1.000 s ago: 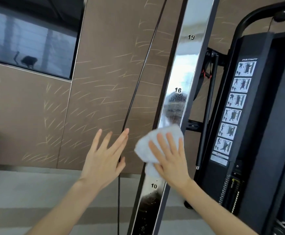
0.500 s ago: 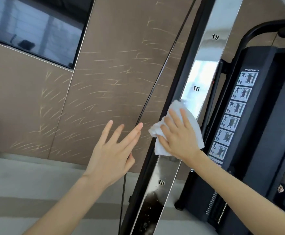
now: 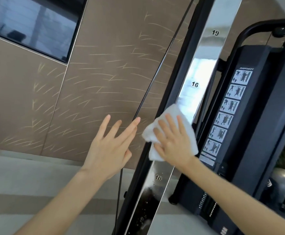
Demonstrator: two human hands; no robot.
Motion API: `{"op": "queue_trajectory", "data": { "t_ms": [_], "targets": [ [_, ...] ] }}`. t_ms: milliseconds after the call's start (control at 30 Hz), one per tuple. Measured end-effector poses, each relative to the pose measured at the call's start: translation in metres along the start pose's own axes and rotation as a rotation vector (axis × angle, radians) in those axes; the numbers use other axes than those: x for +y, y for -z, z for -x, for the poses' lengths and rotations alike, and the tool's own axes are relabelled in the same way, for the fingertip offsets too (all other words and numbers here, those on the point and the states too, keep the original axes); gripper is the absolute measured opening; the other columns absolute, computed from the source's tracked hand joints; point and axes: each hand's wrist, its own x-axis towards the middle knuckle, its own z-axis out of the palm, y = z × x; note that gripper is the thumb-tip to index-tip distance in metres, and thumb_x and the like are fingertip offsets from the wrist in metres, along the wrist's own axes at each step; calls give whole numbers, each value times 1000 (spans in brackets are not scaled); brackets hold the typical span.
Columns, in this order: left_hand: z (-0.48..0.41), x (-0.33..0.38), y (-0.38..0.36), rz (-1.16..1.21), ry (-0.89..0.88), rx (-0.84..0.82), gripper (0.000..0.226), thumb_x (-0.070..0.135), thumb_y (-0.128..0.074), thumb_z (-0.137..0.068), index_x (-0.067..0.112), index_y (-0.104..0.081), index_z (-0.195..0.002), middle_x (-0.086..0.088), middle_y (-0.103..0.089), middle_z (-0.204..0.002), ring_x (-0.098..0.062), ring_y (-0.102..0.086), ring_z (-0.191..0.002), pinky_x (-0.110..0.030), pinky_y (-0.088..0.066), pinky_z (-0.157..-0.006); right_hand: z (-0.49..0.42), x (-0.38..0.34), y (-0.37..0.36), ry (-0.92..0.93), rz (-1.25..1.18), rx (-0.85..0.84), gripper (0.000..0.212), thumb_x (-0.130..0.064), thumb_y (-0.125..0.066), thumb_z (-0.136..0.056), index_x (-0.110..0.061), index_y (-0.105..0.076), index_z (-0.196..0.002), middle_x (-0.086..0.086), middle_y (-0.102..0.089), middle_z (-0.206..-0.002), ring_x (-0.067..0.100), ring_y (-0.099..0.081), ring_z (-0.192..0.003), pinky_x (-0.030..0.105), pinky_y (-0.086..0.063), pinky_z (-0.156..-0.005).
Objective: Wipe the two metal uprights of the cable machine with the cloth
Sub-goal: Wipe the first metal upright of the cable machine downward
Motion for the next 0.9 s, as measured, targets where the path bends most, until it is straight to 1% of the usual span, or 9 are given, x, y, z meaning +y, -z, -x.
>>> {"op": "queue_trajectory", "data": {
  "t_ms": [100, 167, 333, 400, 567, 667, 733, 833, 900],
  "targets": [
    [0, -2, 3, 4, -14, -8, 48, 19, -41, -89, 3, -56, -132, -4, -33, -159, -37, -59, -116, -58, -23, -115, 51, -25, -17, 173, -49, 1, 51, -43, -40, -90, -14, -50, -132, 15, -39, -144, 38, -23, -138, 56, -10, -114],
    [0, -4, 7, -1, -33, -32, 49, 20, -38, -89, 2, -55, -132, -5, -34, -158, -37, -58, -116, -58, -21, -116, 55, -8, -19, 173, -73, 61, 52, -41, -39, -92, -17, -41, -138, 13, -32, -147, 36, -21, -140, 55, -9, -115],
    [-3, -3, 13, -20, -56, -105, 52, 23, -37, -90, -1, -59, -130, -8, -37, -156, -37, -59, -115, -59, -26, -114, -4, 63, -1, -182, -220, 287, 46, -29, -42, -94, -14, -40, -138, 19, -37, -145, 39, -24, -137, 56, -8, -114],
    [-4, -1, 10, -23, -58, -115, 52, 24, -35, -91, -2, -58, -130, -10, -36, -156, -38, -59, -115, -60, -27, -113, -11, 59, -4, -280, -318, 338, 44, -28, -39, -96, -13, -39, -138, 22, -35, -146, 42, -21, -138, 61, -14, -111],
    [-6, 0, 1, -36, -56, -121, 55, 23, -32, -92, -5, -52, -135, -12, -34, -157, -42, -58, -113, -61, -25, -114, 37, -8, -26, -205, -419, 232, 44, -37, -21, -103, -19, -34, -140, 14, -23, -150, 39, -12, -141, 64, -12, -109],
    [-8, 1, 2, -34, -66, -130, 60, 25, -31, -92, -6, -45, -141, -13, -32, -158, -42, -58, -115, -61, -23, -114, 29, 16, -23, -151, -436, 258, 44, -30, -37, -97, -18, -35, -140, 15, -26, -149, 39, -15, -140, 59, -6, -110],
    [-7, 1, 3, -36, -70, -143, 64, 28, -32, -91, -6, -40, -145, -13, -30, -159, -42, -57, -117, -61, -20, -115, 5, 40, -15, -210, -493, 316, 49, -22, -46, -92, -14, -38, -139, 20, -30, -149, 41, -16, -140, 59, -6, -112],
    [-9, 1, 4, -67, -71, -158, 66, 29, -33, -91, -5, -36, -147, -13, -27, -160, -42, -57, -118, -61, -22, -114, -43, 72, 0, -372, -568, 427, 43, -19, -43, -95, -6, -48, -136, 25, -32, -148, 43, -17, -140, 52, -9, -116],
    [-9, 5, 4, -79, -63, -173, 68, 30, -33, -89, -5, -35, -147, -14, -26, -160, -42, -57, -118, -60, -24, -113, -61, 82, 5, -453, -599, 495, 43, -19, -39, -96, -5, -50, -135, 24, -32, -148, 43, -18, -140, 54, -12, -116]
  ]
}}
